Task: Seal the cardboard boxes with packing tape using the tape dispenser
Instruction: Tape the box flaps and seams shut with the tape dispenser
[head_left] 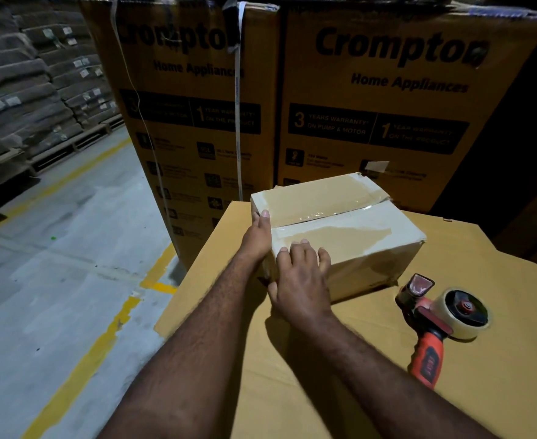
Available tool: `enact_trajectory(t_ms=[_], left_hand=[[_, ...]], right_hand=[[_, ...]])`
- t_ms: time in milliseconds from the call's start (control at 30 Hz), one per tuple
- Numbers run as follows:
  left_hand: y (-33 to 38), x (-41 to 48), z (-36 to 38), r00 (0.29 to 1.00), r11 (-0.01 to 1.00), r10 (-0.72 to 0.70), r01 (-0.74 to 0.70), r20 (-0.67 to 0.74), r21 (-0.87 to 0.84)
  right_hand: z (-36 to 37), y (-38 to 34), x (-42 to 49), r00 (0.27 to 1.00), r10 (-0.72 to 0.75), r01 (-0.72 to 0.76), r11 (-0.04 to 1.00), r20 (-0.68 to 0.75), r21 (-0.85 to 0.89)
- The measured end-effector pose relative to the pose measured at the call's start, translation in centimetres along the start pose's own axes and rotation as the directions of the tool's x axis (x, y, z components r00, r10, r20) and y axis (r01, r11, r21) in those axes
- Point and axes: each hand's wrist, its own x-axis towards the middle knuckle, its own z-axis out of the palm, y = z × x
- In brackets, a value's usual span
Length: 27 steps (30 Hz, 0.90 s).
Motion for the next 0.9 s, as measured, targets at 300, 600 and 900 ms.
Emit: enact_trajectory(t_ms=[300, 600, 900], left_hand=[[-1.0, -1.5, 1.4, 0.985, 0.967, 0.110, -0.075, -0.135, 0.243], [1.3, 1.3, -0.1, 0.991, 0.966, 0.101, -0.077, -0.088, 0.246], [1.6, 3.9, -2.0, 0.988, 0.988, 0.074, -0.055, -0.133, 0.142]], right_hand=[[0.4, 1.2, 0.2, 0.996, -0.065, 0.062, 0.997, -0.065, -0.052], [1.6, 0.1, 0.3, 0.994, -0.010, 0.007, 1.000, -0.106, -0.023], [2.1, -1.0, -1.4, 0.990, -0.021, 0.024, 1.000, -0.139, 0.017]])
